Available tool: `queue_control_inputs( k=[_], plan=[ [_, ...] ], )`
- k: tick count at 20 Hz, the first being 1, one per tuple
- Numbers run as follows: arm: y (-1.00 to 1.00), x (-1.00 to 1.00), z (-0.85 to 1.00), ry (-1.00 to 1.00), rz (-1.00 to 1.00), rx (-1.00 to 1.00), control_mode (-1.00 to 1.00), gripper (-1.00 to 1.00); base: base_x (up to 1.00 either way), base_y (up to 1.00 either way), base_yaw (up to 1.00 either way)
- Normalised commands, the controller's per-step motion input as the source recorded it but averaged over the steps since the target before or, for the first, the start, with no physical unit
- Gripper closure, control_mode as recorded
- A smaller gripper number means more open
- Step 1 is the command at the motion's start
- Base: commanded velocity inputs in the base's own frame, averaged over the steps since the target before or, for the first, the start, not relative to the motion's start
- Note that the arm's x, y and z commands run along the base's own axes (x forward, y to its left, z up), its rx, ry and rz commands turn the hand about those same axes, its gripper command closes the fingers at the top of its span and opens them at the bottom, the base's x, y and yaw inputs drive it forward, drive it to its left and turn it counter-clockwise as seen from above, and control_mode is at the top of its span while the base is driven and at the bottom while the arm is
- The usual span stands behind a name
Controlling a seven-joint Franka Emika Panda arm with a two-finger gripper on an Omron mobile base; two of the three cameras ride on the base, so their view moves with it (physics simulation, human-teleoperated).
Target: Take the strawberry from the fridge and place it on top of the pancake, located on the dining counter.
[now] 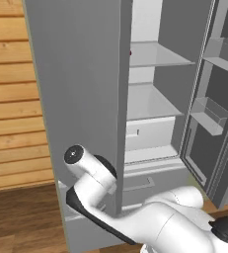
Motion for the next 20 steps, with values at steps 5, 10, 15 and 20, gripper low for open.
queue_control_inputs(
  k=[5,10,15,20],
  plan=[
    [0.54,-0.19,0.00,0.00,-0.11,-0.01,-1.00,-1.00,0.00,0.00,0.00],
    [0.23,-0.10,0.19,0.03,-0.01,-0.07,-1.00,-1.00,0.00,0.00,0.00],
    [0.03,-0.60,0.88,0.02,0.00,0.01,-1.00,-1.00,0.00,0.00,0.00],
    [-0.43,-0.91,0.27,0.01,0.10,0.25,-1.00,-1.00,0.00,0.00,0.00]
  ],
)
